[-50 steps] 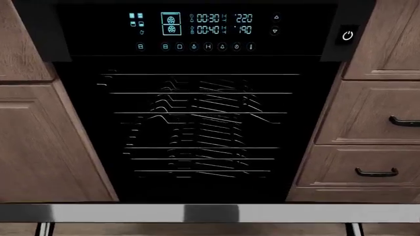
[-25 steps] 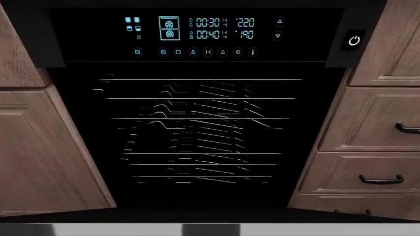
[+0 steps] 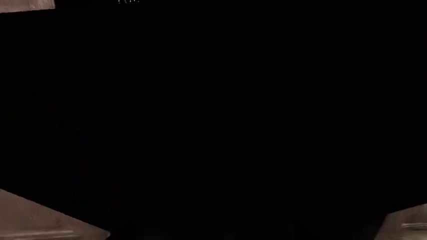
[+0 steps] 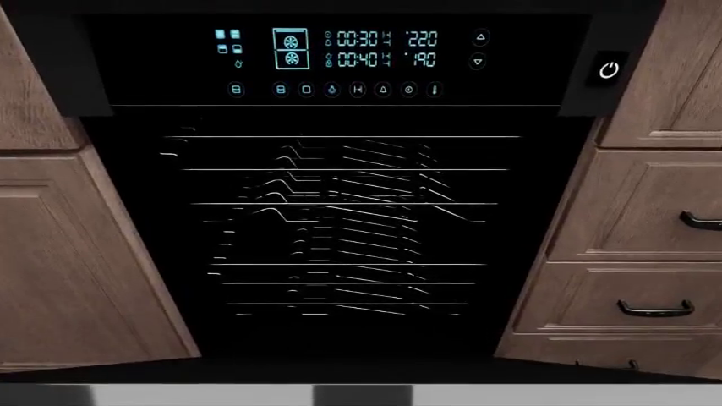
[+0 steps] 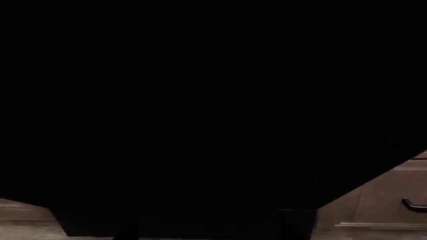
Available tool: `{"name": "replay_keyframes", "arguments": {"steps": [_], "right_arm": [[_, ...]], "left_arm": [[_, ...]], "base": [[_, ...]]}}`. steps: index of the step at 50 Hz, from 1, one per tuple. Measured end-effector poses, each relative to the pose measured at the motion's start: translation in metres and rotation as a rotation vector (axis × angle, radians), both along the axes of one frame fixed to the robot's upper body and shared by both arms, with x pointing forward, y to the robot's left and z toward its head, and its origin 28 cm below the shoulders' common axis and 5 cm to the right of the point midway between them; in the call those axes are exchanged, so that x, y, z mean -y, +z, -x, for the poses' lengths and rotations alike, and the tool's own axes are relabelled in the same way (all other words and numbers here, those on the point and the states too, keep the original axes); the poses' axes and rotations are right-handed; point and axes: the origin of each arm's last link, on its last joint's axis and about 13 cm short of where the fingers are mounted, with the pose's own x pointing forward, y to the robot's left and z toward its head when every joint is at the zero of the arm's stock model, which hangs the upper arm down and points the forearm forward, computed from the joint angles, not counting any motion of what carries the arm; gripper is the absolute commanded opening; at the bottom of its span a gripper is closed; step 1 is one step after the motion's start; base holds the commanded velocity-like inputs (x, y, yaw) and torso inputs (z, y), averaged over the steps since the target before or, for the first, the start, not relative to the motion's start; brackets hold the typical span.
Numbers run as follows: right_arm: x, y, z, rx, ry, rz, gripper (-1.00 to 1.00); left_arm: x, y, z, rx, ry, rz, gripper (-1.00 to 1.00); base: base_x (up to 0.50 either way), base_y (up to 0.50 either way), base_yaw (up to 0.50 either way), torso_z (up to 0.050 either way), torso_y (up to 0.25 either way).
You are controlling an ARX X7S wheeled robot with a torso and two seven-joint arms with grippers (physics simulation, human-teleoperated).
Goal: Close the dishwasher door
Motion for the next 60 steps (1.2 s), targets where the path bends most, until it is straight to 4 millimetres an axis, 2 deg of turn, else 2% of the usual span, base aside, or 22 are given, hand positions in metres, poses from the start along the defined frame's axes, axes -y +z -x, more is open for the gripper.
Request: {"name": "replay_keyframes", "arguments": {"steps": [11, 23, 33, 44, 60], "right_arm": [[0.001, -0.014, -0.013, -0.09, 0.011, -0.021, 1.0], [0.005, -0.023, -0.04, -0.132, -0.012, -0.035, 1.0], [0.008, -0.023, -0.063, -0.133, -0.018, -0.034, 1.0], [0.011, -0.018, -0.09, -0.117, -0.017, -0.028, 1.0], [0.014, -0.013, -0.128, -0.103, -0.015, -0.02, 1.0]], "left_arm": [[0.001, -0.02, -0.012, -0.116, -0.022, -0.03, 1.0], [0.008, -0.031, -0.038, -0.169, -0.036, -0.033, 1.0], [0.016, -0.028, -0.06, -0.171, -0.072, -0.024, 1.0], [0.025, -0.016, -0.085, -0.145, -0.104, -0.012, 1.0], [0.032, -0.012, -0.117, -0.171, -0.094, -0.014, 1.0]], "base": [[0.0, 0.0, 0.0, 0.0, 0.0], [0.0, 0.0, 0.0, 0.0, 0.0], [0.0, 0.0, 0.0, 0.0, 0.0], [0.0, 0.0, 0.0, 0.0, 0.0], [0.0, 0.0, 0.0, 0.0, 0.0]]}}
